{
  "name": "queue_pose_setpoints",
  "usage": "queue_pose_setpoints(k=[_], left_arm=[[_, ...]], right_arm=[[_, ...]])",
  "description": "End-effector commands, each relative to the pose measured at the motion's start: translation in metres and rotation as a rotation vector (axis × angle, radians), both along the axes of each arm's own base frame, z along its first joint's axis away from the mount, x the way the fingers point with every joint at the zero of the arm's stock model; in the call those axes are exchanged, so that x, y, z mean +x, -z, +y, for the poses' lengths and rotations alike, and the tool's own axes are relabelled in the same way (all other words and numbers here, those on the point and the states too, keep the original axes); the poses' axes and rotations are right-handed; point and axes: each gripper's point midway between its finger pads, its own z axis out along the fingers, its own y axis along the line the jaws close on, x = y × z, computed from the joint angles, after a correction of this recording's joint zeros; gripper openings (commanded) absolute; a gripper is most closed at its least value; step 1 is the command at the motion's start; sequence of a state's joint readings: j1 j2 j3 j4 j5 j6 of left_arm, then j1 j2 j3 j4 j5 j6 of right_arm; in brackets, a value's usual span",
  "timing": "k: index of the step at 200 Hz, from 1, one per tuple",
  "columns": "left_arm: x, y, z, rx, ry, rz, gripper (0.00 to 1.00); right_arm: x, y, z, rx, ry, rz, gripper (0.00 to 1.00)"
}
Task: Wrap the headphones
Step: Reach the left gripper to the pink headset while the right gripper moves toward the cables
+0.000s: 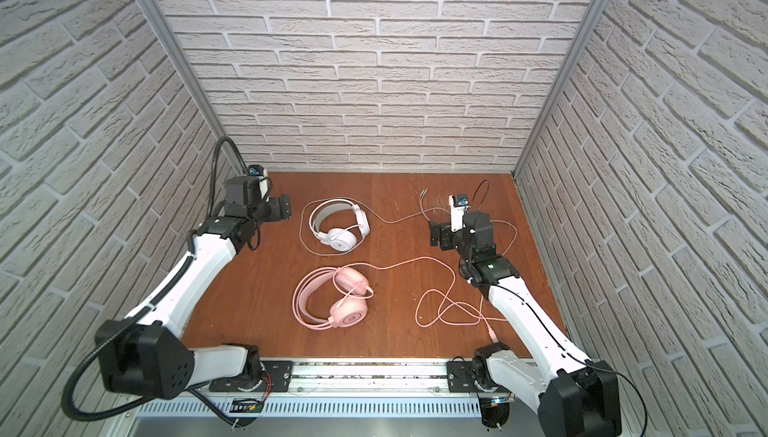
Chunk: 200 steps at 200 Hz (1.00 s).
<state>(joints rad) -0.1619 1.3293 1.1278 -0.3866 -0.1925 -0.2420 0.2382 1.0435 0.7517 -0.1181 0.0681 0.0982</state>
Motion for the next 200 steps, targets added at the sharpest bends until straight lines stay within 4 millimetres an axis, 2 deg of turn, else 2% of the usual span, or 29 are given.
queue_pose_setpoints(k=[1,28,57,95,155,200], left_arm=[[-0.009,0.02,-0.018,-0.021,0.032,0.124,0.98],[-0.016,0.044,-0.042,-0.067,0.083,0.246,0.98],[-0.033,0.062,-0.067,-0.118,0.165,0.366,0.98],[-0.068,0.074,-0.071,-0.199,0.147,0.469,0.98],[-0.121,0.081,-0.055,-0.242,0.033,0.552,0.98],[-0.16,0.108,-0.056,-0.257,-0.051,0.699,0.98]], right_arm=[[-0.005,-0.012,0.002,-0.025,0.025,-0.017,1.0],[-0.009,-0.009,0.01,-0.014,0.003,-0.008,1.0],[-0.013,-0.005,0.019,-0.015,-0.022,0.014,1.0],[-0.02,-0.001,0.029,-0.022,-0.06,0.046,1.0],[-0.033,0.006,0.033,-0.02,-0.062,0.086,1.0],[-0.044,0.018,0.035,-0.02,-0.06,0.114,1.0]])
